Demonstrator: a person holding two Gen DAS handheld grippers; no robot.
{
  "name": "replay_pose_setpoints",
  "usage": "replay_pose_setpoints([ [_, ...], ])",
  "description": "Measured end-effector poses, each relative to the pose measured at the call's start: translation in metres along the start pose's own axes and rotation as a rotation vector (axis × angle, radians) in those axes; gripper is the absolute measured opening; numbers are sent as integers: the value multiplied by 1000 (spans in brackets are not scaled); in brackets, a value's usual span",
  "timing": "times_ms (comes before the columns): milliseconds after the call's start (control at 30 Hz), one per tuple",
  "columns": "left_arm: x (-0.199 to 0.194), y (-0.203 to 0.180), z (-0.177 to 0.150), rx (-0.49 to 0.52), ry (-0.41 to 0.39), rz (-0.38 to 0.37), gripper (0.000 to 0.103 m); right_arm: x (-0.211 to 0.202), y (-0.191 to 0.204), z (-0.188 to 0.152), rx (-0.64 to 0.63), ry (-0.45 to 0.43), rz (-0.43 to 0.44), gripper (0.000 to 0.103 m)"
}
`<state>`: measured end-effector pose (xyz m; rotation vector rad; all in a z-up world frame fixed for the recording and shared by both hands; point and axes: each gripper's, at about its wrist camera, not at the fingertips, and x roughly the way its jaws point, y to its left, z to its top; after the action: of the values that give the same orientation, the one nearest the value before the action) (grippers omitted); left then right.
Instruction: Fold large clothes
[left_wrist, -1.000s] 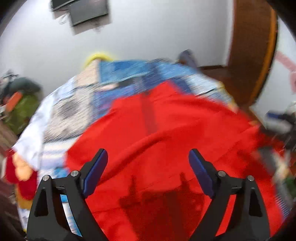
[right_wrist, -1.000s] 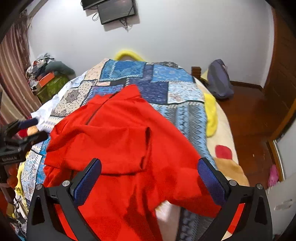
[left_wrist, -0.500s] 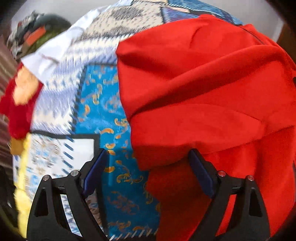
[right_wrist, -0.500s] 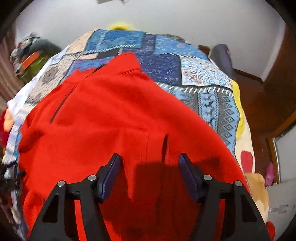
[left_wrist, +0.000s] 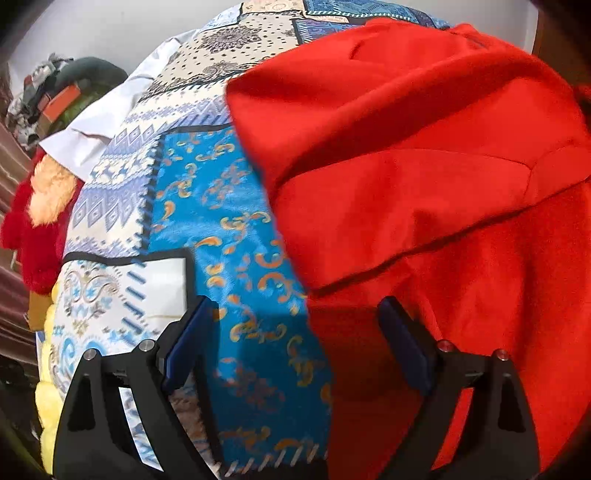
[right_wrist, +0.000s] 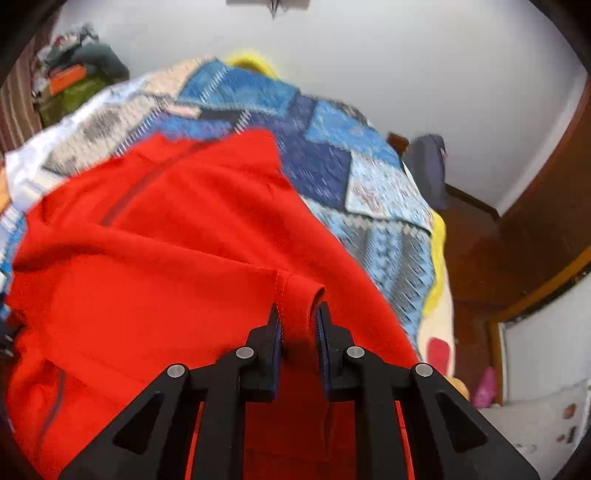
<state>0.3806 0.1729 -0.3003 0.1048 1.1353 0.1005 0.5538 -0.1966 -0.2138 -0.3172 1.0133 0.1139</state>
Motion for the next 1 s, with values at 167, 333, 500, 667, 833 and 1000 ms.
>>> replay_pose_setpoints([
  [167, -27, 27, 19, -103, -50, -22, 91, -6, 1, -14, 4, 2, -74, 14],
  [333, -36, 51, 56, -188, -103, -13, 91, -8, 9, -11, 0, 19, -141, 15],
  [500, 0, 49, 102, -231, -65, -38, 91, 10, 16, -16, -24, 49, -170, 15],
  [667, 59, 42, 120, -234, 29, 116, 94, 18, 19, -22, -85, 41, -238, 17],
  [833, 63, 57, 114, -300, -17, 182, 103, 12, 4, -30, -143, -11, -432, 73],
  [1000, 60, 73, 118, -312, -13, 289, 103, -31, -7, -29, -95, -110, -289, 79],
])
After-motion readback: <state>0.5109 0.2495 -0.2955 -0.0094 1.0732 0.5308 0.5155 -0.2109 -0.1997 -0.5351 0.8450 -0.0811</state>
